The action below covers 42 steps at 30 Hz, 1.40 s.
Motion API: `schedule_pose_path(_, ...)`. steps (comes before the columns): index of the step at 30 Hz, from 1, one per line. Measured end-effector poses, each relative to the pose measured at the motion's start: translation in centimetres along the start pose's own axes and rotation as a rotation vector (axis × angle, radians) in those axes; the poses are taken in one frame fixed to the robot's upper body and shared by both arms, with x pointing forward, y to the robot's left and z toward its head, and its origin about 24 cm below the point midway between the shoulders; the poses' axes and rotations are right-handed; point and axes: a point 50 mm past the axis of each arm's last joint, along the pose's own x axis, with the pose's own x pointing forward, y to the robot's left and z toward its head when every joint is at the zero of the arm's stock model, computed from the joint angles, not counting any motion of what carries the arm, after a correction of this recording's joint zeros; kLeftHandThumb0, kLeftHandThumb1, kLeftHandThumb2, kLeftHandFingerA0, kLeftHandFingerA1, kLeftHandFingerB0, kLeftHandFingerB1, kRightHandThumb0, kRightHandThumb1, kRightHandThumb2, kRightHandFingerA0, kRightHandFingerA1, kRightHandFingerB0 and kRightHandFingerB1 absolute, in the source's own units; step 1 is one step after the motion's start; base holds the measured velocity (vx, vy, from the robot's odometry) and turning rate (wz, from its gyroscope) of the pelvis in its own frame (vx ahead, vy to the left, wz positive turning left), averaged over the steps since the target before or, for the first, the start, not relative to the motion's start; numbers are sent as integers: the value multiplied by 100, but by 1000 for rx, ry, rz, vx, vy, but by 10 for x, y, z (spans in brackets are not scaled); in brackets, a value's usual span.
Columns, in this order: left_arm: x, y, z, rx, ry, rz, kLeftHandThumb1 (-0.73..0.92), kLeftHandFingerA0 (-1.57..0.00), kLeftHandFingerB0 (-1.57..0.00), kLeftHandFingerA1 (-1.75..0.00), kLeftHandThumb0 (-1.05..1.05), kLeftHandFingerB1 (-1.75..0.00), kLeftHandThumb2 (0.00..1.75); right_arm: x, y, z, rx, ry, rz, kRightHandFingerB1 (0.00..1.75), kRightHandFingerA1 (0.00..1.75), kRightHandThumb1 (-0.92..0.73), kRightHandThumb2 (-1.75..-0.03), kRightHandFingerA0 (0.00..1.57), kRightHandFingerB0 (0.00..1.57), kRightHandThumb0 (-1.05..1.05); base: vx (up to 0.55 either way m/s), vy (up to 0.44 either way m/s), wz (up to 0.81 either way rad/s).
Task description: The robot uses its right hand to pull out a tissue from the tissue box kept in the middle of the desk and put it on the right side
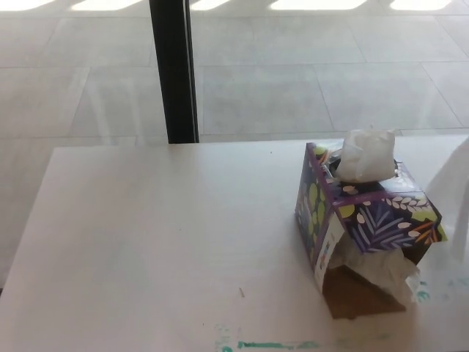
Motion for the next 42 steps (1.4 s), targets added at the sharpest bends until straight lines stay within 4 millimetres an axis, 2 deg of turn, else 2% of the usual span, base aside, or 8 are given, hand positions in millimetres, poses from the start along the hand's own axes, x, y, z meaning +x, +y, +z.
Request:
schedule_pose_path(5,0,-1,1,-7,-4,-1,90,-60,-55,-62,-76,-47,66,-24,24,15,5,-35,166,132,173,-78,-64,74,64,-31,0,0,0)
schedule_pose_path(6,0,-1,2,-7,-5,-2,91,-57,-52,-63,-75,-48,67,-26,27,16,0,-37,185,77,153,-75,-68,83,82,-35,0,0,0)
schedule_pose_path(8,1,-1,2,-8,-7,-3,91,-57,-52,-63,-75,-48,67,-26,29,17,-12,-37,216,77,153,-75,-68,83,82,-35,0,0,0)
schedule_pose_path(12,1,-2,4,-9,-11,-4,90,-57,-53,-63,-76,-47,66,-27,34,18,-50,-34,284,32,148,-58,-61,79,25,-43,0,0,0)
schedule_pose_path(14,1,-2,4,-9,-12,-5,90,-58,-53,-62,-76,-47,66,-28,36,18,-70,-33,316,30,126,-58,-58,67,17,-43,0,0,0)
schedule_pose_path(16,1,-2,4,-10,-12,-5,90,-57,-53,-60,-75,-47,66,-28,37,18,-85,-33,340,26,45,-35,-80,1,0,-58,0,0,0)
schedule_pose_path(21,2,-3,4,-10,-13,-6,90,-55,-53,-62,-76,-48,66,-28,41,20,-130,-37,413,1,2,-40,-71,0,0,-81,0,0,0)
schedule_pose_path(42,2,-3,4,-11,-13,-6,90,-54,-51,-61,-76,-47,67,-17,31,18,-272,-33,613,2,19,-46,-86,0,0,-84,0,0,0)
